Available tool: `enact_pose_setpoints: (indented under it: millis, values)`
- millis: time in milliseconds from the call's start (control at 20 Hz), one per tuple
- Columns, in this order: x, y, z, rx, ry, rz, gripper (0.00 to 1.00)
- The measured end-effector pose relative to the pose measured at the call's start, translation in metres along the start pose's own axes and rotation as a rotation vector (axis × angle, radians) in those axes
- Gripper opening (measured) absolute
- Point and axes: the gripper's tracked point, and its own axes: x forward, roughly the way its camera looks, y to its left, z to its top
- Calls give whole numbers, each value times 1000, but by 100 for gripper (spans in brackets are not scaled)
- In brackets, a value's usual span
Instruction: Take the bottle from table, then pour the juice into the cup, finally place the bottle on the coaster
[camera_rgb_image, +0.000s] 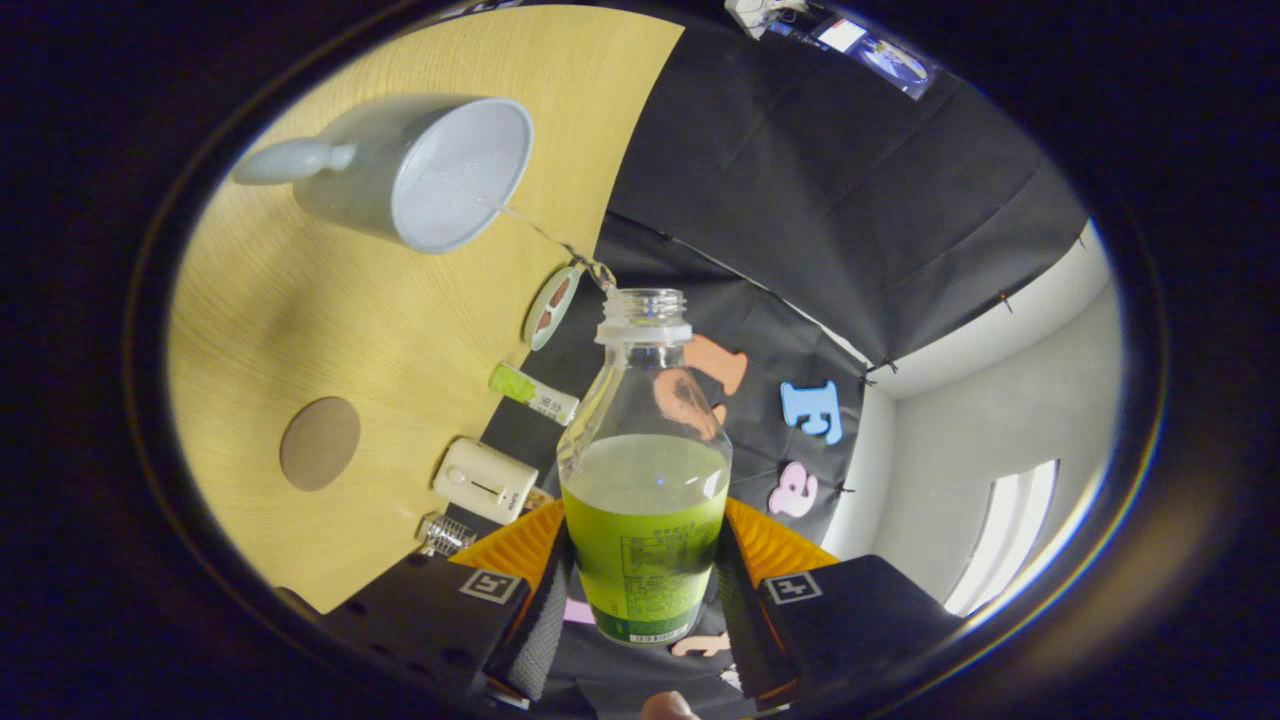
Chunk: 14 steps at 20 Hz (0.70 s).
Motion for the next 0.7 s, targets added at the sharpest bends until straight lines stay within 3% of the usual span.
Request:
enact_pose_setpoints:
  millis: [700]
  values:
    - [-3,-8,3,-44,-17,-22,73]
